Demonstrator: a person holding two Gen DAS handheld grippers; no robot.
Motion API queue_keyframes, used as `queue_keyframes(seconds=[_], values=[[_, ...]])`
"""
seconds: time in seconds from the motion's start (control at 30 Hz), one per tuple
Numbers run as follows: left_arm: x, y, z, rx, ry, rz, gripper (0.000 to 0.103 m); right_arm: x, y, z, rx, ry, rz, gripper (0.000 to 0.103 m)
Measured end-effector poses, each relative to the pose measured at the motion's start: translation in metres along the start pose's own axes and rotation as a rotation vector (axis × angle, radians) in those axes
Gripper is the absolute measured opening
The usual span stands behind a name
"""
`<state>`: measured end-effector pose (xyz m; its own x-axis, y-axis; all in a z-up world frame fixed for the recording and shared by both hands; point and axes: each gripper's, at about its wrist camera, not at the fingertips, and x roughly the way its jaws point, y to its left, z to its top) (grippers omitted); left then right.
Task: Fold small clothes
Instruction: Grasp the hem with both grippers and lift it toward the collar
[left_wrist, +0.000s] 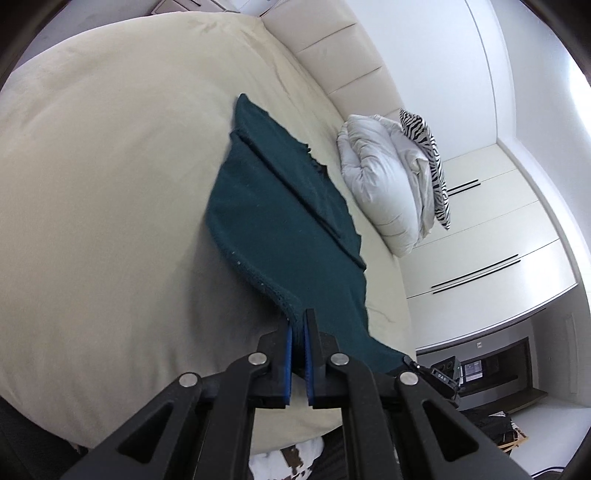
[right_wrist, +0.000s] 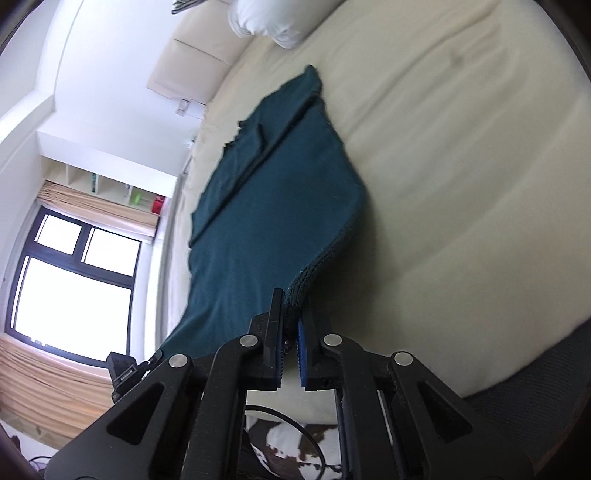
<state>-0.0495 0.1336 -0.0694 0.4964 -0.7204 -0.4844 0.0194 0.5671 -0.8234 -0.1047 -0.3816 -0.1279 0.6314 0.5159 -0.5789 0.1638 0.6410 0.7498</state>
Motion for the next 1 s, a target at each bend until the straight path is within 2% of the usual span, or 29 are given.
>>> queue_keyframes(seconds=[0.1, 0.27, 0.67, 1.0], values=[[0.002, -0.011, 0.022, -0.021, -0.032, -0.061, 0.006, 0.004, 0.012, 0.016, 0.0, -0.025, 0.041, 0.005], [0.012, -0.029, 0.063, -0.022, -0.072, -0.099, 0.006, 0.016, 0.037, 0.056, -0.018, -0.076, 0.067, 0.005], [0.082, -0.041, 0.182, -0.014, -0.125, -0.081, 0.006, 0.081, 0.083, 0.184, -0.074, -0.149, 0.018, 0.005], [0.155, -0.006, 0.259, -0.059, -0.119, 0.028, 0.006, 0.161, 0.087, 0.289, -0.098, -0.197, -0.104, 0.005]])
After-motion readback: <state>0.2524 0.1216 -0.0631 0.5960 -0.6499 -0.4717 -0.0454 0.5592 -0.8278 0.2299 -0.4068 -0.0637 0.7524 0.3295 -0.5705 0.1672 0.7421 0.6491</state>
